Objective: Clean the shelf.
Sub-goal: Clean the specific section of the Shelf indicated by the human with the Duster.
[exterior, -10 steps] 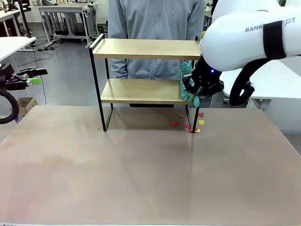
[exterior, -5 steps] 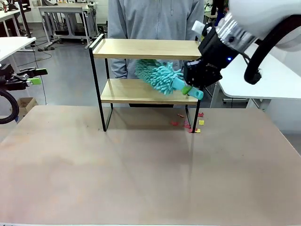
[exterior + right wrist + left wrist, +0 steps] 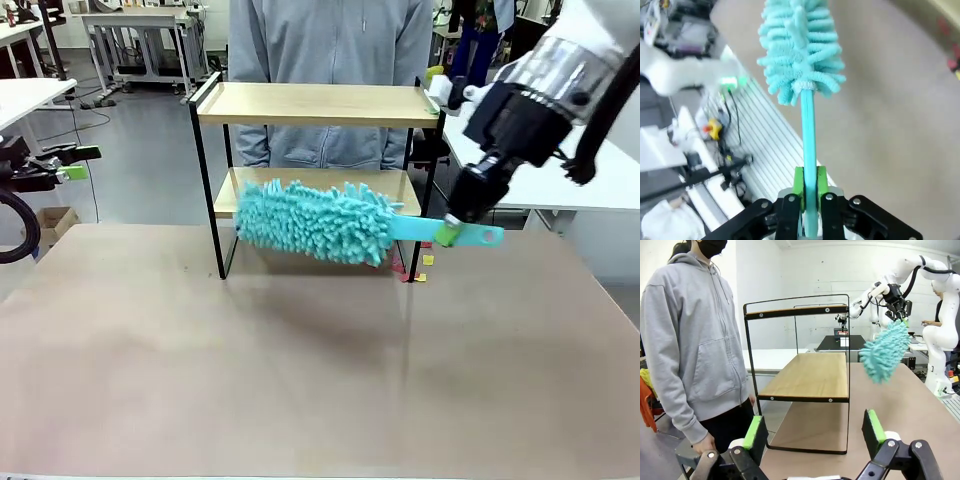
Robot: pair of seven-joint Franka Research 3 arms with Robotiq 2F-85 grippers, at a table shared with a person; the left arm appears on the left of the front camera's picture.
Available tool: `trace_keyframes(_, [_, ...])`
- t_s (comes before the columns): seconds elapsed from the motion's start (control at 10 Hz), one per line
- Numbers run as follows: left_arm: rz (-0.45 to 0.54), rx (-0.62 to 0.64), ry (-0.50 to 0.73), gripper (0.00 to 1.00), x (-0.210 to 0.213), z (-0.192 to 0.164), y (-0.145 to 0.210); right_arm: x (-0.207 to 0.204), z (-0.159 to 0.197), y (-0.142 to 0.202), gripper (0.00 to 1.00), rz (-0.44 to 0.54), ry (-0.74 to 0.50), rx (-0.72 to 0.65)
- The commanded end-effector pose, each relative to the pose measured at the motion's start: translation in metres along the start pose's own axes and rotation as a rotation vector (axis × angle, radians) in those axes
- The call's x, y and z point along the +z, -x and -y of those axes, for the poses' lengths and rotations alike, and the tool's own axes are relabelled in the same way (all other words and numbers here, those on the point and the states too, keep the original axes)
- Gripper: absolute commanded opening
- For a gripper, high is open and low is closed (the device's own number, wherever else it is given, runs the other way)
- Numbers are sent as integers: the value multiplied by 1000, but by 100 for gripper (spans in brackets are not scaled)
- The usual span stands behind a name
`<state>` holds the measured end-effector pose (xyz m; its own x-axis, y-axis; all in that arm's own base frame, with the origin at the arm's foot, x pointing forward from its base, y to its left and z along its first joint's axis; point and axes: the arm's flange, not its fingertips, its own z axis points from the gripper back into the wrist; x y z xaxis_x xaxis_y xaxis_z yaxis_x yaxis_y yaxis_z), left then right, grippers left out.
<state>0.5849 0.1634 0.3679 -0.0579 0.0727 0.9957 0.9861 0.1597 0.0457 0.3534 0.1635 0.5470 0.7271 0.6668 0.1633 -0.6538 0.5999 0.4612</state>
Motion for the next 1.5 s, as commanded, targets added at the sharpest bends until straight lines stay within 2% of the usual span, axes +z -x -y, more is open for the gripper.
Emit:
trace_keyframes(0.0, [-3, -16, -3, 100, -1, 1, -3, 13, 12, 37, 13, -88, 68, 54])
trace_keyframes(0.3, [-3, -16, -3, 100, -1, 1, -3, 15, 29, 91, 13, -252, 124, 10])
trace_keyframes(0.6, [-3, -16, -3, 100, -1, 1, -3, 25, 34, 126, 13, -289, 161, 21])
trace_keyframes(0.7, [-3, -16, -3, 100, -1, 1, -3, 27, 39, 127, 13, -259, 115, 22])
trace_keyframes(0.8, [-3, -16, -3, 100, -1, 1, -3, 21, 31, 117, 13, -296, 160, -19])
trace_keyframes(1.4, [-3, -16, -3, 100, -1, 1, -3, 21, 31, 117, 13, -296, 160, -19])
